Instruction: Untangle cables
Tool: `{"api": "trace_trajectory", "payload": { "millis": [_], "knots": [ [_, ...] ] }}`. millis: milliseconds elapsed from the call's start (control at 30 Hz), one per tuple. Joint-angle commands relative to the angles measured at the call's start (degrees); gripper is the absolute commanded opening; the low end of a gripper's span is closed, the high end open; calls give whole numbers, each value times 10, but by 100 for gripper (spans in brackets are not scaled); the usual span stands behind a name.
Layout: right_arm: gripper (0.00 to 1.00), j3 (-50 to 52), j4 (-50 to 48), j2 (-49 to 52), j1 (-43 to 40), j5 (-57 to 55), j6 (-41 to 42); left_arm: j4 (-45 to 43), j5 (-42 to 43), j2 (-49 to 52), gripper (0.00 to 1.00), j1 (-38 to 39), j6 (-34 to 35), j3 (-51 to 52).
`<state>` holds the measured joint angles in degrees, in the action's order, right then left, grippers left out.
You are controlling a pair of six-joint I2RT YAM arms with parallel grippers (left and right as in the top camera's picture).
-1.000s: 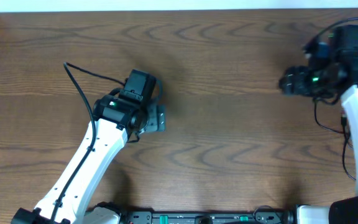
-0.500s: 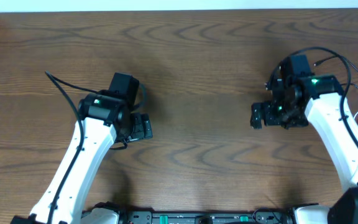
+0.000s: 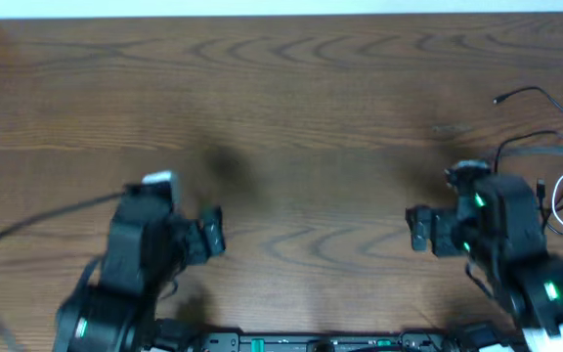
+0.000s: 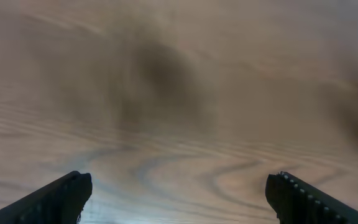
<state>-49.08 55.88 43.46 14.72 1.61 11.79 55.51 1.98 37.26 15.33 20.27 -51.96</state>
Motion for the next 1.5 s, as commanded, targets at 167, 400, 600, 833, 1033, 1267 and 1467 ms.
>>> {"api": "trace_trajectory", "payload": {
  "millis": [167,400,600,833,1033,1267,1467],
  "knots": [
    [99,18,28,-110,3,-15,10,14,0,-101,95,1,-12,17],
    [99,19,70,-109,3,-15,10,14,0,-100,95,1,-12,17],
    [99,19,82,-110,3,-15,10,14,0,-100,95,1,-12,17],
    [99,19,88,-111,3,-16,10,14,0,-100,95,1,-12,17],
    [99,20,64,-117,-58,-23,5,14,0,-100,95,1,-12,17],
    [99,35,-35,-164,-143,26,-52,14,0,-100,95,1,-12,17],
    [99,126,-163,-249,-150,26,-52,14,0,-100,95,1,-12,17]
  ]
}}
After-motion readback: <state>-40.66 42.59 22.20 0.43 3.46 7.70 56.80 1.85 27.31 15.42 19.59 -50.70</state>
